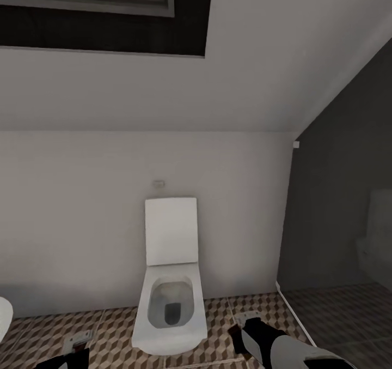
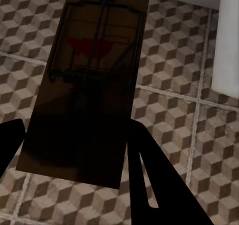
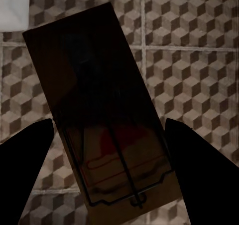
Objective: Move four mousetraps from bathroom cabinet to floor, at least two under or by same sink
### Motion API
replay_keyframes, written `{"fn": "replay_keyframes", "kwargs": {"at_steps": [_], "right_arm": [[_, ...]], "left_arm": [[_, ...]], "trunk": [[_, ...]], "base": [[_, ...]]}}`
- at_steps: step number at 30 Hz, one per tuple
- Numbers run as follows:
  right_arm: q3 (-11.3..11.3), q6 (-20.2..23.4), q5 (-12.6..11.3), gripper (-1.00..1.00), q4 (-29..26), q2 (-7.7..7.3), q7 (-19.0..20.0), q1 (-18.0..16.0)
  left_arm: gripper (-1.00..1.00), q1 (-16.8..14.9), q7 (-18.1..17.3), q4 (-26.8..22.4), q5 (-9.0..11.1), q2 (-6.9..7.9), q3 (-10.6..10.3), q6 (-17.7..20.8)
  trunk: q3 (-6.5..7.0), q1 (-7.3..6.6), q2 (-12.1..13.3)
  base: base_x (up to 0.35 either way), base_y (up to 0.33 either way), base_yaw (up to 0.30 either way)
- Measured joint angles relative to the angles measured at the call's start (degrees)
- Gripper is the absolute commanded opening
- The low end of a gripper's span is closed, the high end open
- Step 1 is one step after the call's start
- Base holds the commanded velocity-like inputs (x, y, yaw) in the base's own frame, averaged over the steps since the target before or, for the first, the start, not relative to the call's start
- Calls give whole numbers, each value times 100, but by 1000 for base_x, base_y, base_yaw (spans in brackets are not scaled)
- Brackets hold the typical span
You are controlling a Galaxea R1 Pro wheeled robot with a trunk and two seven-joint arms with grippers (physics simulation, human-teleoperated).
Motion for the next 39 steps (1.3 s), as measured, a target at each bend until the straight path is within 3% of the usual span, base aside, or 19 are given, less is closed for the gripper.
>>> {"fn": "replay_keyframes", "kwargs": {"at_steps": [21,32,35,39], "right_arm": [[-19,-10,-21,-100,-15,-16,-71,0],[-60,-18,-31,-100,-17,-29,-84,0],[-112,-11,-37,-100,-24,-46,-89,-1],[-391,1,-33,-100,-172,-117,-135,-2]], "left_arm": [[-100,-1,-5,0,1,0,0,0],[-100,0,-2,0,-14,-8,0,0],[-100,0,-1,0,-20,-9,0,0],[-100,0,-2,0,-30,-7,0,0]], "trunk": [[0,0,0],[0,0,0],[0,0,0],[0,0,0]], "base": [[0,0,241],[0,0,42],[0,0,3],[0,0,1]]}}
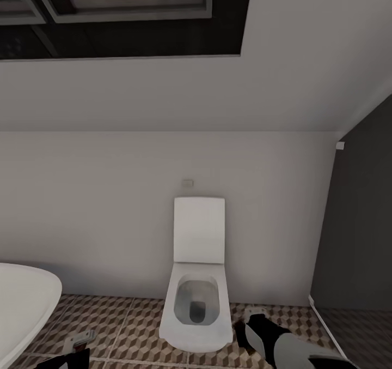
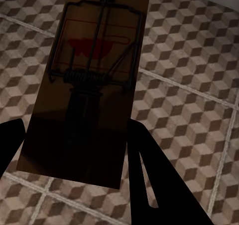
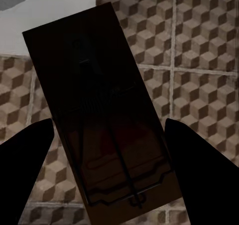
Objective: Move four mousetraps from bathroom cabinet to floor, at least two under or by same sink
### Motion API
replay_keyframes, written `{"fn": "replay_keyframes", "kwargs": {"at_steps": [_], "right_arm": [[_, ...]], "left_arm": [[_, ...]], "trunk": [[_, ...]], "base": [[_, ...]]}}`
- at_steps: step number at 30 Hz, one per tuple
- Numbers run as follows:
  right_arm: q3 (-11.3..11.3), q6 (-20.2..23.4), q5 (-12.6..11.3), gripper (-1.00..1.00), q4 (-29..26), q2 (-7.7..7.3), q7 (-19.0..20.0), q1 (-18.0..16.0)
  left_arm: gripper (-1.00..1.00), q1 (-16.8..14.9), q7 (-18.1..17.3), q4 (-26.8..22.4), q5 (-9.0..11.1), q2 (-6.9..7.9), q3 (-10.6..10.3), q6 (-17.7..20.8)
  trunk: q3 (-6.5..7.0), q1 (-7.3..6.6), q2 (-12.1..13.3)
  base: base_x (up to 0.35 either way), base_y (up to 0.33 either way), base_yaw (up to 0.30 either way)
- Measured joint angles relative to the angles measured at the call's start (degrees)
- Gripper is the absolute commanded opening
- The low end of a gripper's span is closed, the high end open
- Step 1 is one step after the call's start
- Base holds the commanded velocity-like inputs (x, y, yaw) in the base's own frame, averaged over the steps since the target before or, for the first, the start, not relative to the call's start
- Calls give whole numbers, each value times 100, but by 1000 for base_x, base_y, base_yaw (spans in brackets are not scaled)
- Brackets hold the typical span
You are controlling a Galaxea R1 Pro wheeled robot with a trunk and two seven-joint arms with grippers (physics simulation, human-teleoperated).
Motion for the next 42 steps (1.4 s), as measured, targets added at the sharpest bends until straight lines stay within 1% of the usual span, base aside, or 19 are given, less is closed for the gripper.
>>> {"fn": "replay_keyframes", "kwargs": {"at_steps": [2,4,5,9,11,12,13,14,15,16,17,18,21,22,24,26,28,35,42], "right_arm": [[-324,7,5,-100,-124,-107,-107,0],[-486,10,5,-100,-161,-144,-175,0],[-603,9,9,-100,-184,-170,-246,0],[-751,23,15,-100,-214,-202,-410,0],[-774,25,32,-100,-219,-210,-460,0],[-770,15,48,-100,-225,-213,-479,0],[-764,2,70,-100,-229,-215,-495,0],[-756,2,128,-100,-275,-314,-510,0],[-762,25,132,-100,-351,-384,-511,0],[-766,52,138,-100,-464,-448,-507,0],[-780,295,147,-100,-1003,-609,-461,-2],[-795,333,121,-100,-1231,-632,-434,0],[-795,373,106,-100,-1426,-639,-380,2],[-794,382,108,-100,-1460,-633,-368,2],[-790,391,106,-100,-1489,-637,-355,2],[-777,399,100,-100,-1510,-652,-305,2],[-766,403,100,-100,-1516,-662,-226,2],[-760,405,112,-100,-1520,-665,-95,2],[-737,405,136,-100,-1529,-665,-56,2]], "left_arm": [[-100,0,3,-2,-13,-2,0,0],[-100,0,5,-5,-19,-5,1,0],[-100,0,7,-11,-23,-7,7,0],[-100,-2,24,-30,-24,-18,6,25],[-100,-6,45,-107,-25,-77,-3,60],[-100,-9,56,-247,-29,-148,-13,90],[-100,-16,73,-596,-32,-259,-26,218],[-100,-50,420,-1225,-32,-397,-25,1489],[-100,-62,495,-2091,-51,-420,-25,1841],[-100,-91,533,-2911,-45,-437,-26,2064],[-100,-107,589,-3205,-38,-501,-24,2364],[-100,-113,585,-3240,-45,-516,-21,2379],[-100,-115,568,-3376,-84,-633,-30,2317],[-100,-115,563,-3421,-124,-694,-34,2283],[-100,-115,560,-3471,-204,-767,-36,2247],[-100,-114,554,-3517,-330,-825,-36,2219],[-100,-114,554,-3568,-394,-838,-34,2228],[-100,-114,557,-3626,-438,-835,-24,2268],[-100,-114,611,-3621,-464,-926,-16,2283]], "trunk": [[0,0,0],[0,0,0],[0,0,0],[0,0,0],[0,0,0],[0,0,0],[1,0,0],[0,0,0],[0,0,0],[2,-1,0],[2,0,1],[1,0,0],[0,0,0],[0,0,0],[0,0,0],[0,0,0],[0,0,0],[0,0,0],[0,0,0]], "base": [[0,0,0],[0,0,0],[0,0,0],[0,0,0],[0,0,0],[0,0,0],[0,0,0],[0,0,0],[0,0,0],[0,0,0],[0,0,0],[0,0,0],[0,0,0],[0,0,0],[0,0,0],[0,0,0],[0,0,0],[0,0,0],[0,0,0]]}}
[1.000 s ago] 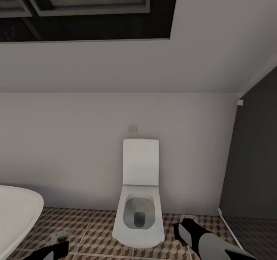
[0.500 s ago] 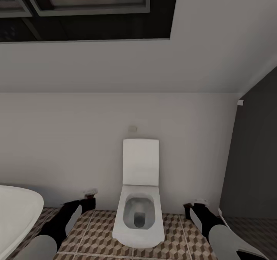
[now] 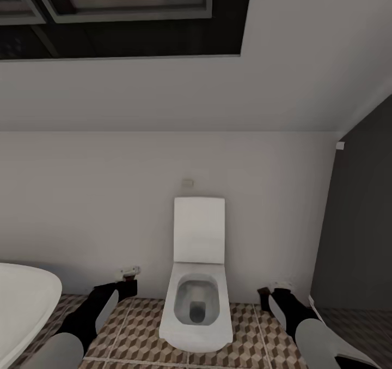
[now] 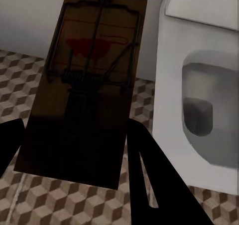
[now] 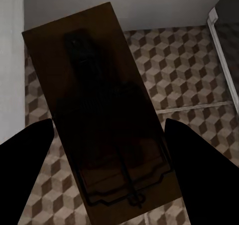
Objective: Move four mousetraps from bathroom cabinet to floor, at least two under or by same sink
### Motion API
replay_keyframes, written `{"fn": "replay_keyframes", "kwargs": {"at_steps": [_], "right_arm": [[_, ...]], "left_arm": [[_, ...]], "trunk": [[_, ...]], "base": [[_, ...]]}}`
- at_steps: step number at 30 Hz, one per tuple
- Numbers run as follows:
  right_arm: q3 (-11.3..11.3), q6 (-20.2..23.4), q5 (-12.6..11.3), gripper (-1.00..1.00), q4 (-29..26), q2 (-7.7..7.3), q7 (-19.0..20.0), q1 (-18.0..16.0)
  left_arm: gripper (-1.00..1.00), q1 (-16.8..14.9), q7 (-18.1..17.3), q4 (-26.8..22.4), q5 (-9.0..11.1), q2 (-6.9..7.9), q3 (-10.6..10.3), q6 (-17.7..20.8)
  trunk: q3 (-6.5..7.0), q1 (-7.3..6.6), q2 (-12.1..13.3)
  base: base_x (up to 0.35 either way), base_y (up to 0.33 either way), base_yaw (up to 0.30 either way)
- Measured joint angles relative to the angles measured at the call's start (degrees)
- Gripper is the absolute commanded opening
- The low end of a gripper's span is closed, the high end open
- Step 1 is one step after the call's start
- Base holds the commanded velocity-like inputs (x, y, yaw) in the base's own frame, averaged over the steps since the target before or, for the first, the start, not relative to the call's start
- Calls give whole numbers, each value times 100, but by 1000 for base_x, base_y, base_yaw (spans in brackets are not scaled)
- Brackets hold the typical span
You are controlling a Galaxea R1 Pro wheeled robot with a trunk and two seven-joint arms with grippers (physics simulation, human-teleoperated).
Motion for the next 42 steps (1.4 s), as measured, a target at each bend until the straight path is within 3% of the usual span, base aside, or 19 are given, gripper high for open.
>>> {"fn": "replay_keyframes", "kwargs": {"at_steps": [7,35,38,42], "right_arm": [[359,-2,63,-100,0,59,4,-1],[412,1,55,-100,1,73,20,0],[408,-123,64,-100,0,48,-1,0],[421,-704,52,-100,69,46,-20,-1]], "left_arm": [[-100,0,17,-9,-64,-27,4,-1],[-100,0,17,61,-55,-32,-5,53],[-100,0,17,53,-60,-26,-10,53],[-100,0,22,77,-55,-31,-10,53]], "trunk": [[0,0,0],[-502,615,-1122],[-556,680,-1242],[-628,768,-1403]], "base": [[0,0,0],[0,0,0],[0,0,0],[0,0,0]]}}
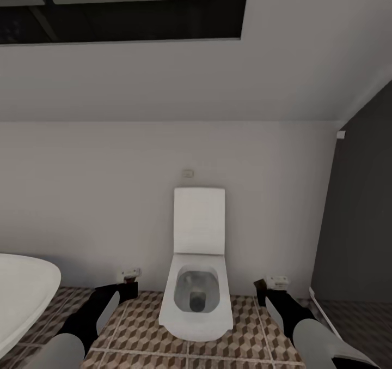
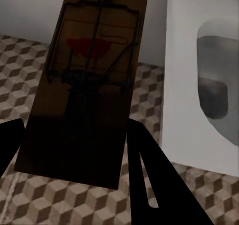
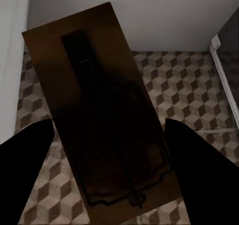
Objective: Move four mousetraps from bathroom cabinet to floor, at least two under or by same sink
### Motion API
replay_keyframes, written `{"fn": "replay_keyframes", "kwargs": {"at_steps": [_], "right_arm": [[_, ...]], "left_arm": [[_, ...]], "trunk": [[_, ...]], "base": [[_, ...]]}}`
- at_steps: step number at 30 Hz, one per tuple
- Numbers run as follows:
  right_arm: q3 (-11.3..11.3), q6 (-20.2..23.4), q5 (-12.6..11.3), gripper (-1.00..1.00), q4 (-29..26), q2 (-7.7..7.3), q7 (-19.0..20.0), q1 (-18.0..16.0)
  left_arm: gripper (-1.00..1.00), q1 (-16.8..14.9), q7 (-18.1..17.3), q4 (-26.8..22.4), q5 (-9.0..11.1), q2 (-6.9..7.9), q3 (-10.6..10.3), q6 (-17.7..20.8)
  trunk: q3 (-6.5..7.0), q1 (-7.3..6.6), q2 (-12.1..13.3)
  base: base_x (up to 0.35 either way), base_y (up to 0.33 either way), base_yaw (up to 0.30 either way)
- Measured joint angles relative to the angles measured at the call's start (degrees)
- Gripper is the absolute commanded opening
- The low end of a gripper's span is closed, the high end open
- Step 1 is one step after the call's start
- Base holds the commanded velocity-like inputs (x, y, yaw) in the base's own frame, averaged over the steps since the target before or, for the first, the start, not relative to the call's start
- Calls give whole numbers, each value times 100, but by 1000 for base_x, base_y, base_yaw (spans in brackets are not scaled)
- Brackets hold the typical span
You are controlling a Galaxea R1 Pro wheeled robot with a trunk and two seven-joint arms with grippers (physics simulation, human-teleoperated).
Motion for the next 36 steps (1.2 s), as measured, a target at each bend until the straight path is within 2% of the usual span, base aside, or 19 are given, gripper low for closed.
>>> {"fn": "replay_keyframes", "kwargs": {"at_steps": [3,10,14,17,18,34,36], "right_arm": [[-2,-242,-17,-100,36,-16,-1,0],[-3,-307,-21,-100,46,-6,-1,0],[-3,-313,-25,-100,48,-3,-1,0],[-4,-300,-30,-100,48,-3,-1,0],[-4,-290,-33,-100,48,-3,-1,0],[-12,-206,-48,-100,55,-29,8,0],[-18,-19,-49,-100,55,-32,12,0]], "left_arm": [[-100,0,18,34,17,-1,-4,0],[-100,0,267,435,-15,-11,-6,-30],[-100,0,514,531,-243,-60,-2,-73],[-100,0,788,559,-576,-92,9,-107],[-100,0,803,560,-594,-93,11,-111],[-100,-1,823,562,-619,-87,22,-147],[-100,-1,823,562,-621,-87,23,-147]], "trunk": [[-54,66,-120],[-180,220,-401],[-251,308,-562],[-305,374,-682],[-323,396,-722],[-610,747,-1364],[-646,791,-1444]], "base": [[0,0,0],[0,0,0],[0,0,0],[0,0,0],[0,0,0],[0,0,0],[0,0,0]]}}
